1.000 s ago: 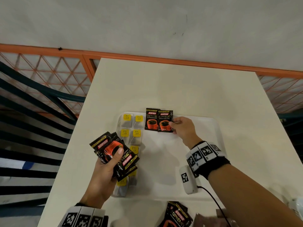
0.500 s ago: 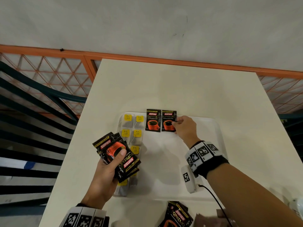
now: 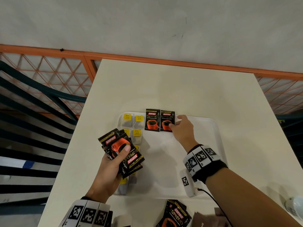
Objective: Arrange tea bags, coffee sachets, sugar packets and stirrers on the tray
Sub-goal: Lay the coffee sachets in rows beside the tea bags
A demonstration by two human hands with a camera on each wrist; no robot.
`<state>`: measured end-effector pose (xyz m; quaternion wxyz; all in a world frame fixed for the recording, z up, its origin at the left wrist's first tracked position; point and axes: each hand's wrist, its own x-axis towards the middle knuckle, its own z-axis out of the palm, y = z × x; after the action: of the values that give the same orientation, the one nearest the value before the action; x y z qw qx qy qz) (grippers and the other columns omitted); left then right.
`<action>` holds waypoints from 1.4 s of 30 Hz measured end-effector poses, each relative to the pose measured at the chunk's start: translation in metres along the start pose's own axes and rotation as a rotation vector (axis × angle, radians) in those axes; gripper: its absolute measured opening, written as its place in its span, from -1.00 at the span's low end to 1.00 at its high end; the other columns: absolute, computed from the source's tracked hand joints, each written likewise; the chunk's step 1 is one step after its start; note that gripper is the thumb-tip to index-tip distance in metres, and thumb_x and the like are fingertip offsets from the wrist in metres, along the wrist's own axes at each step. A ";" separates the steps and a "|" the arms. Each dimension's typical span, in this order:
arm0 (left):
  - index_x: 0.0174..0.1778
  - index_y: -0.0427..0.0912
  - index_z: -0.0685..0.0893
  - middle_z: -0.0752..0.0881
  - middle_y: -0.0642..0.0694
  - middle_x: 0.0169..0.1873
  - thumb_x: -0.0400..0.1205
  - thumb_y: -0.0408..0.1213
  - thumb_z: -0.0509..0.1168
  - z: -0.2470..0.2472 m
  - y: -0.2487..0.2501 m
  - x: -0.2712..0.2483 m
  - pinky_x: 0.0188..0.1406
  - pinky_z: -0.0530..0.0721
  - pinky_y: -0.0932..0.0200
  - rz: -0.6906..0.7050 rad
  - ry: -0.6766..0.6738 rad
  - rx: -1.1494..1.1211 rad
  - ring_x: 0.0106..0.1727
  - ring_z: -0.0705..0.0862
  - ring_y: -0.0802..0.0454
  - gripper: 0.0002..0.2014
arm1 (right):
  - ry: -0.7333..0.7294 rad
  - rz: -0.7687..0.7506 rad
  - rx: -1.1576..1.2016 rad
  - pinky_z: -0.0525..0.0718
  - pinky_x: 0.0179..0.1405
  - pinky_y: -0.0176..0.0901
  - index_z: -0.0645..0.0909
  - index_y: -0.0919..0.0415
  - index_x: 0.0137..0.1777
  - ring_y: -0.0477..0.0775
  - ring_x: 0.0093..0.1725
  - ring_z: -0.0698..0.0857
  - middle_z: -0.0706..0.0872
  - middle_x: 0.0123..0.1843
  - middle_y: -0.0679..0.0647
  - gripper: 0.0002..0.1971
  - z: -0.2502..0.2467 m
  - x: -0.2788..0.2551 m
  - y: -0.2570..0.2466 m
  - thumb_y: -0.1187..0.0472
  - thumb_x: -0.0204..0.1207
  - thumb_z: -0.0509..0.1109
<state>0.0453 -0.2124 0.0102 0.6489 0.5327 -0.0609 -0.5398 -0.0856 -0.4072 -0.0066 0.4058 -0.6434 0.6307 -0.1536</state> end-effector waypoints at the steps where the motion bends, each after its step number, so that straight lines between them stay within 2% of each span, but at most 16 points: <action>1: 0.10 -0.09 0.65 0.82 -0.11 -0.19 0.34 -0.18 0.44 0.001 0.000 0.000 -0.39 0.78 -0.01 0.004 -0.015 0.000 -0.15 0.81 -0.09 -0.60 | 0.002 -0.002 0.005 0.48 0.04 -0.27 0.36 0.32 0.44 0.16 0.21 0.65 0.69 0.20 0.25 -0.51 -0.001 -0.001 0.000 0.27 0.55 0.37; 3: 0.07 -0.08 0.67 0.83 -0.12 -0.17 0.05 0.00 0.66 0.003 0.002 0.000 -0.41 0.76 0.02 0.004 -0.041 0.006 -0.13 0.82 -0.10 -0.34 | -0.010 -0.007 0.003 0.52 0.08 -0.21 0.37 0.32 0.44 0.17 0.21 0.65 0.69 0.20 0.25 -0.53 -0.002 -0.003 0.000 0.28 0.56 0.35; 6: 0.08 -0.07 0.67 0.83 -0.14 -0.12 -0.22 0.12 0.69 0.005 0.002 -0.001 -0.39 0.76 0.03 0.009 -0.044 -0.008 -0.08 0.81 -0.13 -0.09 | -0.020 -0.005 0.009 0.56 0.15 -0.13 0.37 0.30 0.43 0.19 0.22 0.64 0.67 0.23 0.26 -0.54 -0.001 -0.003 0.001 0.28 0.56 0.35; 9: 0.12 -0.10 0.65 0.81 -0.17 -0.09 0.05 0.02 0.66 0.005 0.001 -0.001 -0.41 0.75 0.04 0.002 -0.041 -0.027 -0.11 0.82 -0.11 -0.29 | 0.023 -0.008 0.035 0.53 0.20 -0.13 0.35 0.29 0.45 0.19 0.27 0.60 0.61 0.29 0.25 -0.52 -0.001 -0.003 0.002 0.26 0.56 0.35; 11: 0.18 -0.13 0.62 0.78 -0.19 -0.03 0.26 -0.10 0.52 0.005 0.001 -0.001 -0.40 0.75 0.04 -0.015 -0.028 -0.041 -0.10 0.81 -0.11 -0.44 | 0.056 -0.059 0.063 0.53 0.07 -0.24 0.37 0.27 0.42 0.14 0.19 0.61 0.60 0.26 0.21 -0.55 -0.002 -0.011 -0.002 0.24 0.56 0.34; 12: 0.21 -0.13 0.61 0.78 -0.20 -0.01 0.21 -0.06 0.57 0.007 0.002 -0.001 -0.38 0.76 0.03 -0.021 -0.024 -0.039 -0.06 0.81 -0.13 -0.36 | 0.051 -0.099 0.079 0.53 -0.05 -0.35 0.43 0.25 0.37 0.08 0.10 0.63 0.62 0.19 0.17 -0.61 -0.001 -0.018 -0.007 0.22 0.57 0.32; 14: 0.22 -0.12 0.62 0.80 -0.18 -0.01 0.03 0.04 0.67 0.009 0.002 0.001 -0.32 0.77 -0.01 -0.015 -0.008 -0.032 -0.01 0.80 -0.16 -0.18 | -0.077 -0.183 0.115 0.47 -0.28 -0.51 0.56 0.15 0.17 -0.05 -0.08 0.62 0.66 0.01 0.04 -0.79 -0.002 -0.035 -0.016 0.12 0.59 0.30; 17: 0.22 -0.15 0.62 0.77 -0.22 0.03 0.35 -0.14 0.45 0.012 0.002 0.005 -0.18 0.80 -0.08 0.007 -0.020 -0.039 0.05 0.77 -0.19 -0.50 | -0.540 -0.238 0.164 0.52 -0.41 -0.46 0.53 0.00 -0.05 -0.14 -0.27 0.64 0.65 -0.16 -0.07 -0.86 -0.002 -0.068 -0.031 -0.04 0.56 0.30; 19: 0.19 -0.15 0.63 0.77 -0.27 0.06 0.41 -0.18 0.36 0.015 0.004 0.007 -0.09 0.79 -0.09 0.005 -0.028 -0.021 0.04 0.78 -0.19 -0.58 | -0.692 -0.261 0.175 0.56 -0.44 -0.39 0.52 0.00 -0.02 -0.17 -0.33 0.62 0.62 -0.19 -0.07 -0.83 0.002 -0.081 -0.032 0.03 0.47 0.43; 23: 0.25 -0.15 0.61 0.79 -0.24 0.05 0.24 0.05 0.57 0.013 0.007 0.006 -0.17 0.78 0.00 0.014 -0.059 -0.033 0.08 0.77 -0.18 -0.31 | -0.624 -0.251 0.244 0.63 -0.45 -0.34 0.53 0.10 -0.03 -0.15 -0.41 0.63 0.65 -0.17 0.07 -0.81 0.007 -0.084 -0.028 0.18 0.44 0.49; 25: 0.26 -0.15 0.62 0.78 -0.23 0.07 0.10 0.02 0.66 0.007 0.007 0.005 -0.19 0.77 0.05 0.016 -0.081 -0.035 0.09 0.77 -0.16 -0.20 | -0.621 -0.246 0.248 0.68 -0.36 -0.30 0.54 0.22 0.07 -0.13 -0.35 0.67 0.67 -0.16 0.08 -0.80 0.004 -0.081 -0.027 0.22 0.50 0.42; 28: 0.11 -0.16 0.68 0.82 -0.18 -0.06 0.10 -0.12 0.67 -0.002 0.006 0.004 -0.27 0.78 0.07 0.057 -0.069 -0.052 -0.05 0.80 -0.09 -0.35 | -0.626 -0.229 0.309 0.78 -0.17 -0.22 0.54 0.12 0.19 -0.06 -0.12 0.69 0.61 0.00 0.06 -0.80 -0.004 -0.077 -0.026 0.31 0.59 0.29; 31: 0.02 -0.19 0.67 0.82 -0.11 -0.24 0.41 -0.37 0.42 -0.008 0.008 0.005 -0.37 0.75 0.13 0.130 0.037 -0.082 -0.19 0.81 -0.03 -0.74 | -0.635 -0.287 0.320 0.75 -0.10 -0.28 0.57 -0.05 0.18 -0.10 0.01 0.67 0.59 0.16 -0.04 -0.71 -0.014 -0.073 -0.027 0.35 0.62 0.23; 32: 0.03 -0.21 0.66 0.82 -0.11 -0.25 0.46 -0.42 0.36 -0.009 0.010 0.004 -0.38 0.75 0.15 0.134 0.054 -0.069 -0.20 0.81 -0.02 -0.77 | -0.637 -0.337 0.263 0.71 -0.08 -0.34 0.58 -0.09 0.17 -0.13 0.02 0.66 0.61 0.17 -0.09 -0.70 -0.018 -0.072 -0.027 0.34 0.62 0.25; 37: 0.16 -0.32 0.66 0.80 -0.26 0.00 -0.03 -0.10 0.71 -0.013 0.020 0.000 -0.22 0.77 0.06 0.058 -0.101 0.078 0.01 0.79 -0.17 -0.17 | -0.587 -0.405 0.105 0.50 -0.29 -0.51 0.47 -0.03 0.07 -0.11 -0.29 0.58 0.55 -0.31 -0.10 -0.68 -0.024 -0.065 -0.035 0.26 0.43 0.50; 42: 0.07 -0.26 0.66 0.81 -0.27 -0.10 0.22 -0.38 0.49 -0.006 0.012 -0.009 -0.30 0.77 0.00 -0.049 -0.142 0.216 -0.12 0.80 -0.17 -0.54 | -0.527 -0.510 -0.017 0.48 -0.33 -0.56 0.47 0.06 0.12 -0.15 -0.29 0.58 0.65 -0.25 -0.03 -0.64 -0.018 -0.072 -0.045 0.22 0.40 0.53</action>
<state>0.0531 -0.2038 0.0211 0.5685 0.5615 -0.1515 -0.5819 -0.0792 -0.3510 0.0594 0.4977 -0.8008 0.3251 -0.0738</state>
